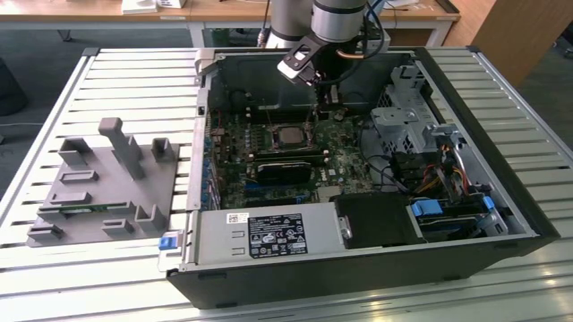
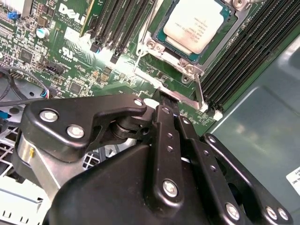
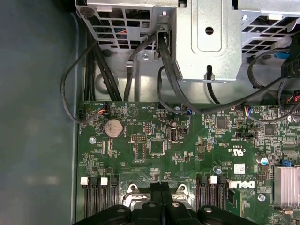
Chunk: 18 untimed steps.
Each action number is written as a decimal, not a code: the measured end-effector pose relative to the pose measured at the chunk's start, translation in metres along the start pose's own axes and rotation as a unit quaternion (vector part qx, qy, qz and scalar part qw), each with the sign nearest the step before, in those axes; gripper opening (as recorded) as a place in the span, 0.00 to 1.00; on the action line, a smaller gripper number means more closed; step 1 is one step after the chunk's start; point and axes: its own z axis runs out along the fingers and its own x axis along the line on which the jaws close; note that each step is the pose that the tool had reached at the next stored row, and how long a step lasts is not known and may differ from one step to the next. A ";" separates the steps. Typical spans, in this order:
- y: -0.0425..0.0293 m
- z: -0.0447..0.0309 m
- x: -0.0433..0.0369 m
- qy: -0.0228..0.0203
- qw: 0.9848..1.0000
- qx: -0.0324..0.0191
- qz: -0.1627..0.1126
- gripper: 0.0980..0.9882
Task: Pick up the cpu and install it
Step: 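Close the cpu cover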
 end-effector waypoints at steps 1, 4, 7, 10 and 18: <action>-0.0003 0.0000 0.0000 0.000 1.000 0.000 0.000 0.01; -0.0010 0.0000 0.0000 0.000 1.000 0.000 0.000 0.01; -0.0019 -0.0001 0.0000 0.000 1.000 0.000 0.000 0.01; -0.0029 -0.0001 0.0000 0.000 1.000 0.000 0.000 0.01; -0.0049 -0.0002 0.0000 0.000 1.000 0.000 0.000 0.01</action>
